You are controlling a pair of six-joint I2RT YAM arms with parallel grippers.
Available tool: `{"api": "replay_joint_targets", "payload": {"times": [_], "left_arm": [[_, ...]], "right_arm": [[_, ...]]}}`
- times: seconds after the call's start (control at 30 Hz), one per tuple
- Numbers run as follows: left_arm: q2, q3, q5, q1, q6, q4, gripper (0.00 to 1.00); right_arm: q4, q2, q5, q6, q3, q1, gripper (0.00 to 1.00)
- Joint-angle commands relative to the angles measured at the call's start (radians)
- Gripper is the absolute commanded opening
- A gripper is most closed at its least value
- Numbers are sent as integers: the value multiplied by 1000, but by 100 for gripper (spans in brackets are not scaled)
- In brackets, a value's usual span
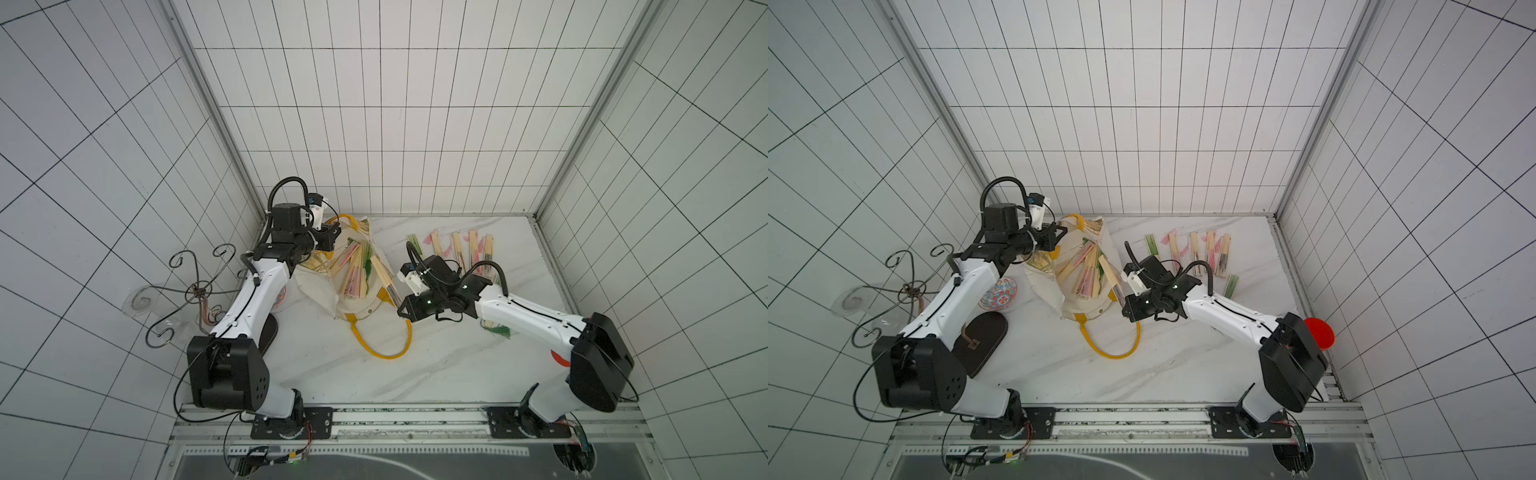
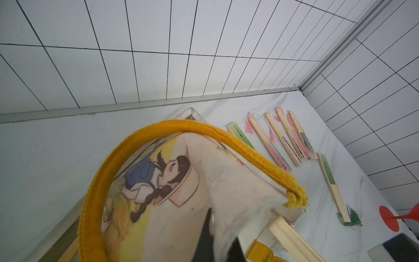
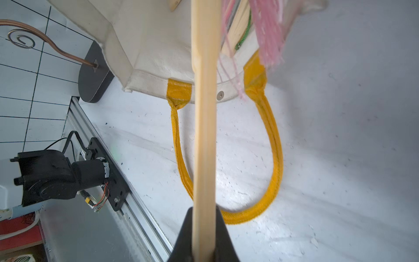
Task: Take out the folding fans from the tote bags
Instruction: Pick up the folding fan from the canvas bag, then place the folding fan at the center of the board.
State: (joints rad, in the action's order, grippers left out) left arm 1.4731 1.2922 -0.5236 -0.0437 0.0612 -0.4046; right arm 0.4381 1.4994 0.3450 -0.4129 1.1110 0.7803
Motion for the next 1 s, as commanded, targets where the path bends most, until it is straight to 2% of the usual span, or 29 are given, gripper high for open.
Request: {"api": "replay_joint_targets", "payload": {"times": [0.0,0.27,0.57,0.73,0.97], "left_arm": [[-23,34,-4,7,9,62,0],[-22,34,-10,10,12,64,0],[-19,34,-15,10,14,65,0],[-16,35,-19,11,16,66,0],[-14,34,-23,11,19,66,0]], "right_arm": [[1,-96,8,-57,-107,-52,0],[-29,-283,75,-113,-287,-267,0],[-29,-368,110,-124,-427,-515,0],[-31,-375,109,-123,-493,-581,0],[-91,-341,137,-146,-584,-599,0]]}}
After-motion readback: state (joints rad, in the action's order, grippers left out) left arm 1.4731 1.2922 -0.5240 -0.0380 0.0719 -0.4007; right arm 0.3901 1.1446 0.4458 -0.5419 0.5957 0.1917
